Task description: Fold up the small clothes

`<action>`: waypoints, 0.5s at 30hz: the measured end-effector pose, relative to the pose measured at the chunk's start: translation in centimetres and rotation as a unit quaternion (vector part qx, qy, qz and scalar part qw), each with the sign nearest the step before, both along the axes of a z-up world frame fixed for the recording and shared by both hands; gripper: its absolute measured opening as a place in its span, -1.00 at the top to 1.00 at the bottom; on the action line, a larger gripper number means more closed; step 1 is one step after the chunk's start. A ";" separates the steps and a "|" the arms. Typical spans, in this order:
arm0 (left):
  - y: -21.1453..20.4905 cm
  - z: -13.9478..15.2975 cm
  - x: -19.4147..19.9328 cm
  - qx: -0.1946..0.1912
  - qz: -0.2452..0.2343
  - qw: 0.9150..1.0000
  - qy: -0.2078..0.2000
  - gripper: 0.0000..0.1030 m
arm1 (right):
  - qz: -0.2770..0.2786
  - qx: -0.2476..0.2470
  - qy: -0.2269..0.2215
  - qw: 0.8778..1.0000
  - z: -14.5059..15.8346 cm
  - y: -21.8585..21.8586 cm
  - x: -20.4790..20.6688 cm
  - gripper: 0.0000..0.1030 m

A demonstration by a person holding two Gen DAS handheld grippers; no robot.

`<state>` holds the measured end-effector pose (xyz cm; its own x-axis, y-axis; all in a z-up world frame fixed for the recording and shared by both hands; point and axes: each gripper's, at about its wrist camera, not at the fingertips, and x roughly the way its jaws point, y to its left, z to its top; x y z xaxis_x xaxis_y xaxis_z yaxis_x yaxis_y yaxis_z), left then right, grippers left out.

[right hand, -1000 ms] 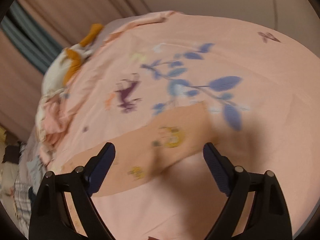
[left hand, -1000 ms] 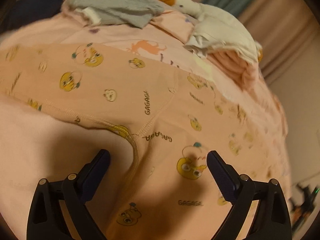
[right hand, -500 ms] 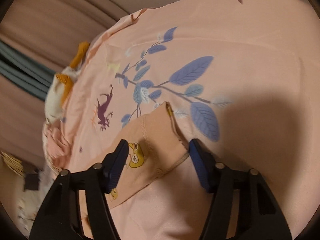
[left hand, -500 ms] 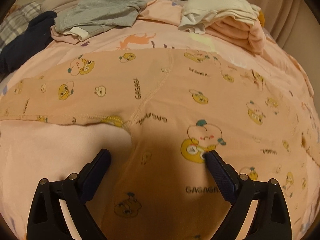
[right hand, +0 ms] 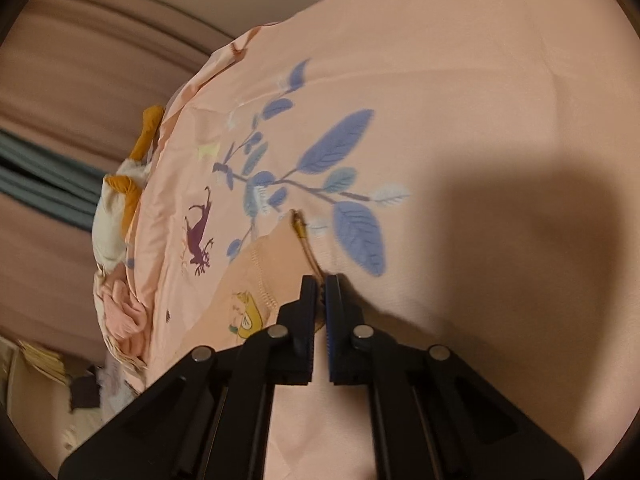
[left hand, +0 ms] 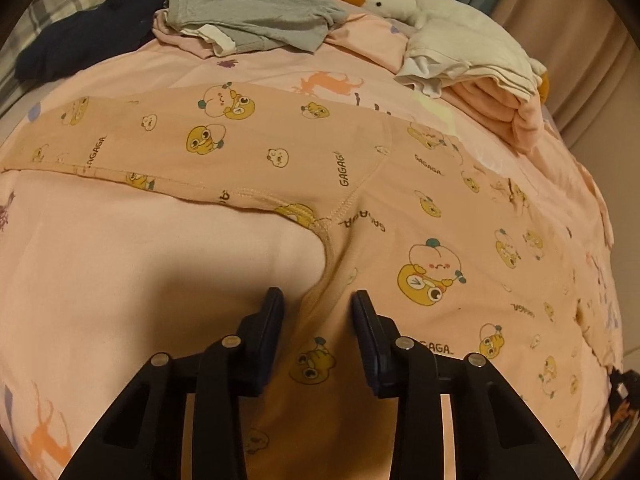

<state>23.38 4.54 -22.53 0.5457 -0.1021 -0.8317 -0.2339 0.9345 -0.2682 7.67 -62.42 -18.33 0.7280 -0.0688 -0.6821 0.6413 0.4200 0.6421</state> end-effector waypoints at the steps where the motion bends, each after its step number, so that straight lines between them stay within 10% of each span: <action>1: 0.1 0.0 0.0 0.001 0.000 1.000 0.000 0.41 | 0.010 0.001 -0.009 1.000 0.4 0.3 0.3 0.91; 15: 1.1 -0.5 -0.1 -0.004 0.004 1.000 -0.013 0.50 | 0.206 -0.086 -0.107 0.969 10.7 15.9 9.3 0.94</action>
<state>23.29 5.65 -23.00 0.5686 -0.1042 -0.8160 -0.2333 0.9308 -0.2815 16.95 -46.54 -7.67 0.8411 0.1586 -0.5172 0.2568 0.7244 0.6398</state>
